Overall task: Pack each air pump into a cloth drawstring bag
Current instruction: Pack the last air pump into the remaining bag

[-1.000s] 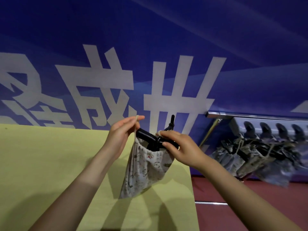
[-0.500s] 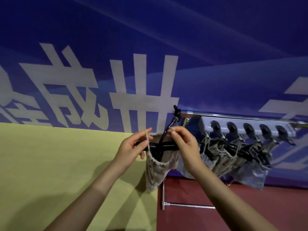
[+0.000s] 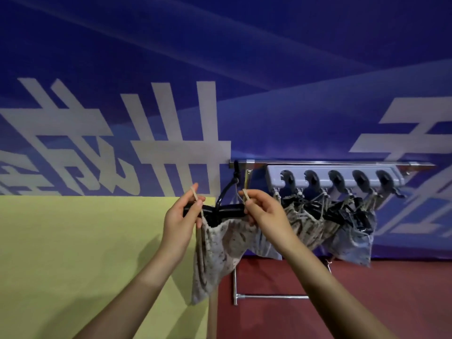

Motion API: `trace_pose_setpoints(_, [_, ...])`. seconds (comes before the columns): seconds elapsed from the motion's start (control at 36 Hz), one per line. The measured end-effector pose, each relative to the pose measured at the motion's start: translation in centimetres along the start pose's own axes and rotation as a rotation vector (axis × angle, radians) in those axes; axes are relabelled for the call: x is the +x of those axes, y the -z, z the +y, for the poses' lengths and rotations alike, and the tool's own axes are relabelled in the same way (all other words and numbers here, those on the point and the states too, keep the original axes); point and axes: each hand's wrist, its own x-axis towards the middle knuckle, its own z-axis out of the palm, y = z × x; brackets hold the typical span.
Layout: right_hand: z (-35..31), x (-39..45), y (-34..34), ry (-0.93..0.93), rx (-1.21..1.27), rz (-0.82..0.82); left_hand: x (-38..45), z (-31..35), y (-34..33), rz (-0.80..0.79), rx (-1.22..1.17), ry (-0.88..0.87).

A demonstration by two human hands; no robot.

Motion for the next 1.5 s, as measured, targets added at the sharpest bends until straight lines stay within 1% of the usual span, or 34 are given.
trace_pose_setpoints(0.08, [0.3, -0.7, -0.1, 0.053, -0.103, 0.042, 0.6, 0.2, 0.3, 0.054, -0.082, 0.045])
trace_pose_setpoints(0.22, [-0.3, -1.8, -0.7, 0.302, -0.364, 0.15, -0.4, 0.9, 0.0, -0.017, -0.058, 0.025])
trace_pose_setpoints(0.28, [-0.5, -1.9, -1.0, 0.368, -0.461, 0.182, -0.9, 0.9, -0.1, -0.033, -0.041, 0.019])
trace_pose_setpoints(0.33, [-0.8, -2.0, -1.5, 0.391, -0.573, 0.194, -1.5, 0.7, -0.3, -0.034, -0.039, 0.013])
trace_pose_setpoints(0.39, [-1.0, -2.4, -2.4, 0.363, -0.637, 0.193, -2.1, 0.6, -0.7, -0.031, -0.053, 0.016])
trace_pose_setpoints(0.47, [-1.1, -3.2, -4.0, 0.286, -0.576, 0.204, -2.6, 0.6, -1.3, -0.003, -0.131, 0.063])
trace_pose_setpoints(0.53, [-1.4, -3.7, -4.8, 0.226, -0.431, 0.215, -2.8, 0.4, -1.6, 0.019, -0.201, 0.104])
trace_pose_setpoints(0.61, [-2.3, -3.9, -5.9, 0.123, -0.159, 0.198, -3.2, -0.1, -1.7, 0.006, -0.311, 0.216])
trace_pose_setpoints(0.69, [-2.8, -4.0, -6.6, 0.082, -0.065, 0.188, -3.6, -0.1, -1.3, -0.022, -0.444, 0.333])
trace_pose_setpoints(0.78, [-2.5, -4.3, -6.8, 0.092, -0.153, 0.19, -3.7, -0.1, -0.8, -0.061, -0.533, 0.382])
trace_pose_setpoints(0.86, [-1.4, -4.4, -6.1, 0.155, -0.36, 0.21, -4.3, -0.1, -0.9, -0.115, -0.537, 0.392])
trace_pose_setpoints(0.94, [-0.4, -4.6, -5.1, 0.162, -0.468, 0.206, -4.8, -0.1, -1.3, -0.171, -0.521, 0.394])
trace_pose_setpoints(1.06, [0.0, -5.2, -3.3, 0.153, -0.455, 0.129, -4.7, -0.4, -2.1, -0.235, -0.433, 0.327])
trace_pose_setpoints(1.17, [0.3, -5.0, -1.1, 0.127, -0.393, 0.108, -4.1, -0.3, -4.0, -0.306, -0.347, 0.265])
trace_pose_setpoints(1.25, [0.4, -4.1, 0.8, 0.078, -0.351, 0.117, -3.4, -0.2, -6.1, -0.323, -0.329, 0.284])
trace_pose_setpoints(1.36, [0.4, -2.6, 4.2, 0.036, -0.224, 0.112, -2.6, 0.1, -9.5, -0.336, -0.367, 0.307])
trace_pose_setpoints(1.5, [1.0, -0.4, 9.3, -0.029, -0.24, 0.05, -1.7, -0.4, -15.5, -0.342, -0.37, 0.349])
